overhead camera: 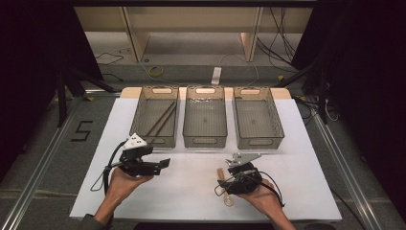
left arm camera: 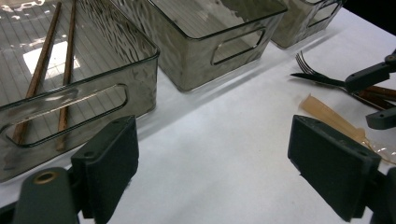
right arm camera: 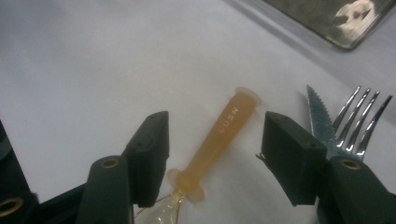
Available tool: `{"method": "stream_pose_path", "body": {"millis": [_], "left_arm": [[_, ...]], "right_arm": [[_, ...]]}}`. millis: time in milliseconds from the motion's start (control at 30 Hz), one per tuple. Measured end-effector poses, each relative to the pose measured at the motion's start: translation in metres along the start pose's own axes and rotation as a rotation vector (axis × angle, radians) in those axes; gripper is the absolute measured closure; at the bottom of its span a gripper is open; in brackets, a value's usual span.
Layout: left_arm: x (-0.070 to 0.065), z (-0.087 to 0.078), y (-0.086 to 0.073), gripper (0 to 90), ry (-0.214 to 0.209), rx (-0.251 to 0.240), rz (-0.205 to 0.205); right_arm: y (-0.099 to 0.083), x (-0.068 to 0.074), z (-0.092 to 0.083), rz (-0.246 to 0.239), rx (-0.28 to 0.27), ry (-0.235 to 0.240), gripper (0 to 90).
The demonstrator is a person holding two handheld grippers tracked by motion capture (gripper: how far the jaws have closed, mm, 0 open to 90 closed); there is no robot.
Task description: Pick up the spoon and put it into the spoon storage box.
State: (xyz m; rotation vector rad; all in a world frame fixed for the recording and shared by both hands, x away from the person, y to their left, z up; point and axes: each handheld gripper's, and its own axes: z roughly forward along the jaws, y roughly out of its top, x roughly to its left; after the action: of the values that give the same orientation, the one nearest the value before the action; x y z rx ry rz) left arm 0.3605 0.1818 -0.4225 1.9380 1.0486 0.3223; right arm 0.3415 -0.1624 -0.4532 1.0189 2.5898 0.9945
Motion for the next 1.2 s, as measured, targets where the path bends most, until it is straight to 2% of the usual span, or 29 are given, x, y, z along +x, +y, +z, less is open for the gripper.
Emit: {"method": "stream_pose_path", "body": {"millis": [100, 300, 433, 633, 800, 1000, 1200], "left_arm": [[-0.002, -0.001, -0.002, 15.9, 0.004, 0.007, 0.015], [-0.006, -0.001, -0.002, 15.9, -0.001, 0.012, 0.026], [-0.006, -0.002, -0.003, 15.8, 0.006, 0.011, 0.029], [-0.007, -0.003, -0.004, 15.8, 0.017, 0.011, 0.047], [-0.008, -0.003, -0.004, 15.8, 0.018, 0.01, 0.051], [-0.008, -0.003, -0.004, 15.9, 0.019, 0.01, 0.054], [-0.008, -0.002, -0.004, 15.9, 0.021, 0.011, 0.058]], "right_arm": [[0.001, -0.001, 0.005, -0.01, 0.04, -0.006, 43.9], [0.003, -0.002, 0.012, 0.003, 0.097, 0.005, 46.4], [0.006, -0.003, 0.019, -0.026, 0.139, -0.01, 48.9], [0.01, -0.003, 0.025, -0.031, 0.189, -0.015, 51.1], [0.01, -0.002, 0.03, -0.027, 0.213, -0.016, 53.5], [0.011, -0.001, 0.03, -0.054, 0.221, -0.033, 56.8], [0.011, -0.001, 0.03, -0.061, 0.222, -0.047, 66.3]]}}
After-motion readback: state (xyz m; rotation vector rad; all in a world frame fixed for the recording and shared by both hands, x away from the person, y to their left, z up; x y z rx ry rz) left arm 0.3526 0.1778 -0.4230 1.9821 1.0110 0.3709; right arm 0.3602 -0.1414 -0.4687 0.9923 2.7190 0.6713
